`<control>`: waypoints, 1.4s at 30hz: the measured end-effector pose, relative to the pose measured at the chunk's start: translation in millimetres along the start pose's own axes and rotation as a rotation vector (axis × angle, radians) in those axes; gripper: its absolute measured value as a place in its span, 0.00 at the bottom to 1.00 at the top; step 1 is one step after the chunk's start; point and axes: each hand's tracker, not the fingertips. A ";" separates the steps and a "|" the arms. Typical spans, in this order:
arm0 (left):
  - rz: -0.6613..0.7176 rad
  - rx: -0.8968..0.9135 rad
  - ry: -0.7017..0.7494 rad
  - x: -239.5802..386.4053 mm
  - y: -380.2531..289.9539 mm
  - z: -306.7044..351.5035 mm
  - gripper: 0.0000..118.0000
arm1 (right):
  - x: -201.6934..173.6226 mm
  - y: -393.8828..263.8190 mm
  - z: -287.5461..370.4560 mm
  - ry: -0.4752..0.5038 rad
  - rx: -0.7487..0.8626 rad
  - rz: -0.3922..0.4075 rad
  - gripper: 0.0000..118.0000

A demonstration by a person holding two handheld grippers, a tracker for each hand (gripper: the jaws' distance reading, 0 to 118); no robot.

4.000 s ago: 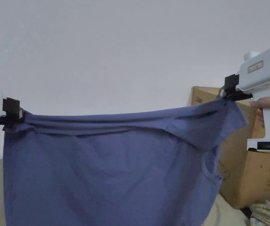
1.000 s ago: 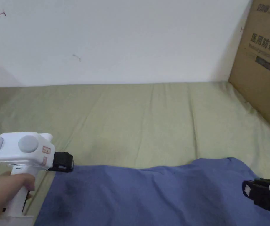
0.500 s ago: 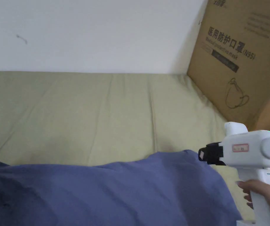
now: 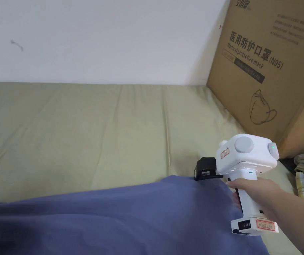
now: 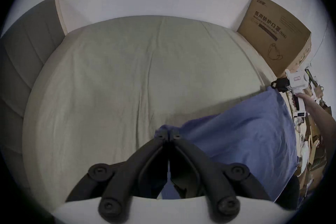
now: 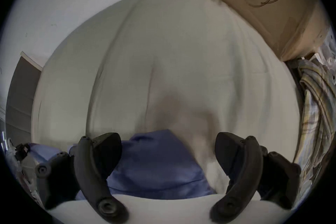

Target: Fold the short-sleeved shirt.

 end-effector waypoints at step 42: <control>0.017 0.721 0.142 62.9 203.2 331.2 0.00 | -66.7 67.0 555.1 0.130 0.938 0.130 0.02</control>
